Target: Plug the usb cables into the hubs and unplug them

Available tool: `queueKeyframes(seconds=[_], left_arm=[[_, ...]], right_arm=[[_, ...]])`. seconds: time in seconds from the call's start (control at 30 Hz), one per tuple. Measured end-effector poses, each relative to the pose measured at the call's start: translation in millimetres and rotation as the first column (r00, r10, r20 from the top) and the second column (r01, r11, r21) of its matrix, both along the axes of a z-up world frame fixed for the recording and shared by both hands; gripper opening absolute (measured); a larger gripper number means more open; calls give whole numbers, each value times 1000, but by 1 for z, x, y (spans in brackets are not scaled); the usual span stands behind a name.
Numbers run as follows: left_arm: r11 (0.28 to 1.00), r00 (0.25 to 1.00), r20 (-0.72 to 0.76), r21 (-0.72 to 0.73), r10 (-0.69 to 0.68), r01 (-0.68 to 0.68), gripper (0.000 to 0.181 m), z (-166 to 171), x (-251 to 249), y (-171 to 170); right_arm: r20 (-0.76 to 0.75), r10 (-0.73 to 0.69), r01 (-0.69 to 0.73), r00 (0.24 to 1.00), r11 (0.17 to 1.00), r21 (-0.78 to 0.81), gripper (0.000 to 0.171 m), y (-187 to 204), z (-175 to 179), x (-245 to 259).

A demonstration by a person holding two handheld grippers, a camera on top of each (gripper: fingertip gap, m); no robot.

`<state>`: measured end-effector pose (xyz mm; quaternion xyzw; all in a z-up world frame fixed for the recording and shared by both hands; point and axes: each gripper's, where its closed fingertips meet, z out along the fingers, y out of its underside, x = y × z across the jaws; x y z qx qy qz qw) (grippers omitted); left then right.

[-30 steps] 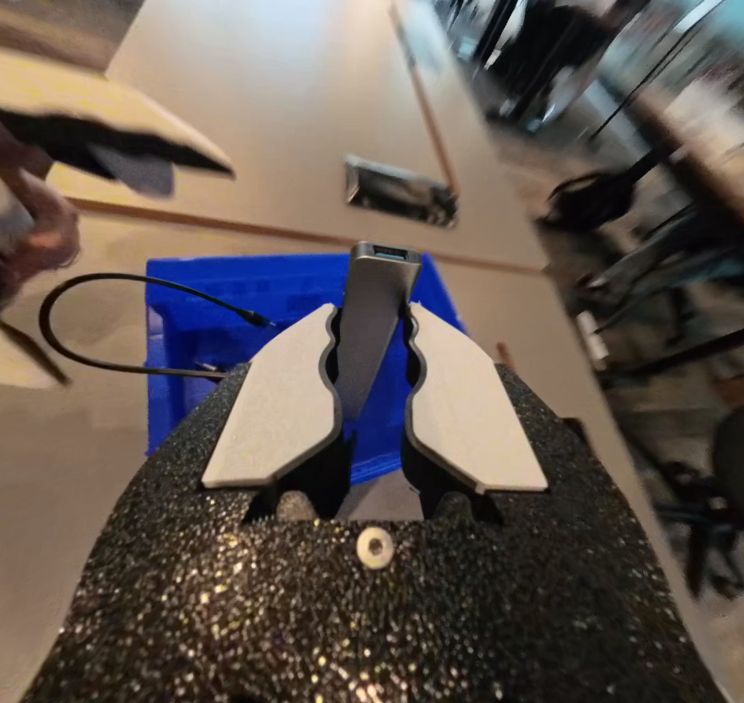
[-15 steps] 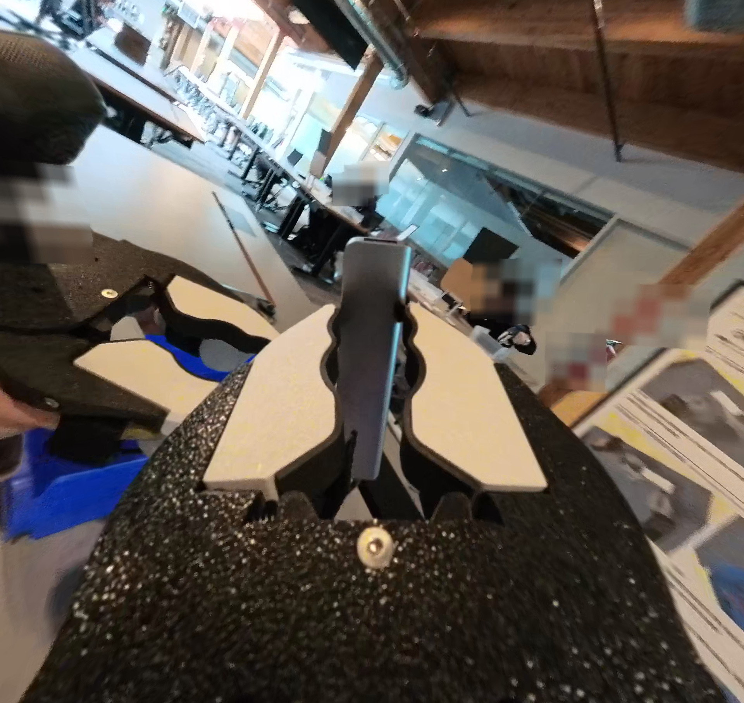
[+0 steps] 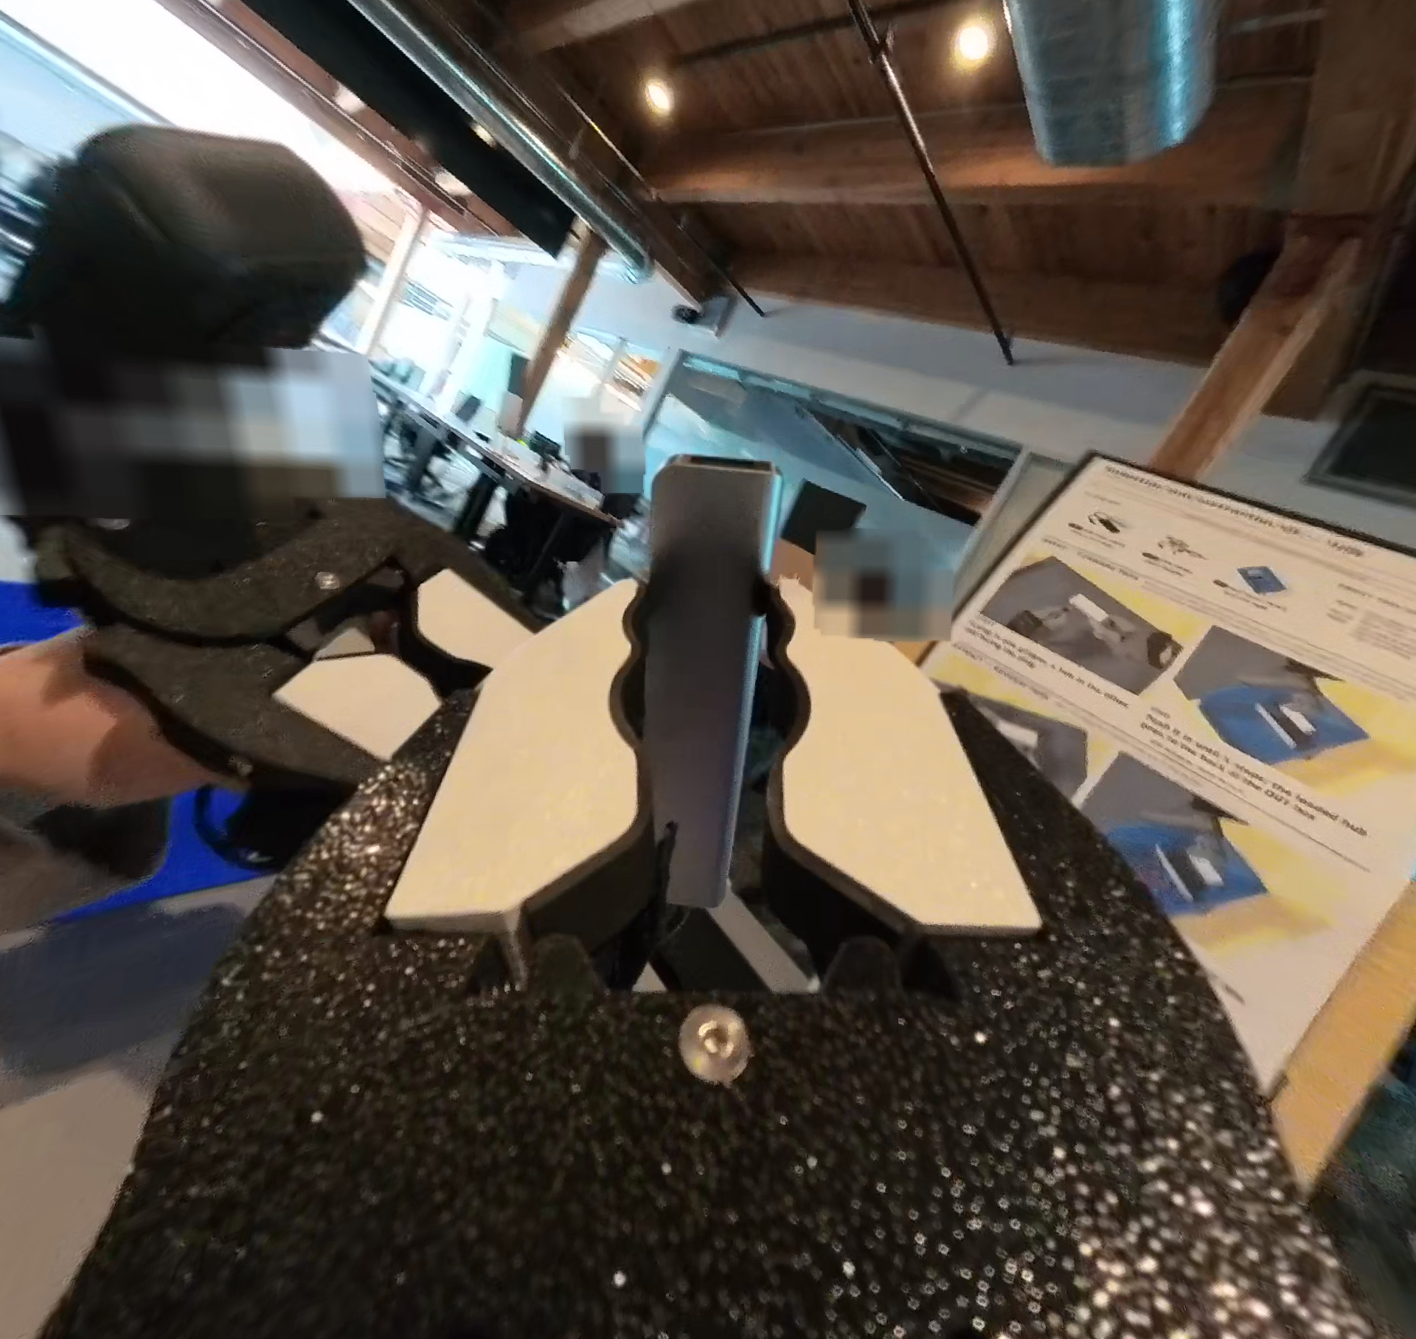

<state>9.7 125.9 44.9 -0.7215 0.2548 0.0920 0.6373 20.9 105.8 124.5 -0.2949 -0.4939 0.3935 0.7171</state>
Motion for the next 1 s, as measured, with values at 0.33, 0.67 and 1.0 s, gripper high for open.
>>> queueKeyframes(seconds=[0.33, 0.67, 1.0], left_arm=[[937, 918, 226, -54, -326, 346, 7, 3, 10, -29], [852, 828, 270, -50, -491, 522, 8, 3, 18, -45], [879, 872, 174, -57, -458, 473, 8, 0, 20, -43]], right_arm=[[162, 589, -518, 791, 788, -332, 60, -8, -35, 17], [280, 657, -562, 700, 748, -353, 10, -38, -54, -8], [221, 723, -642, 655, 686, -343, 11, -45, -52, -7]])
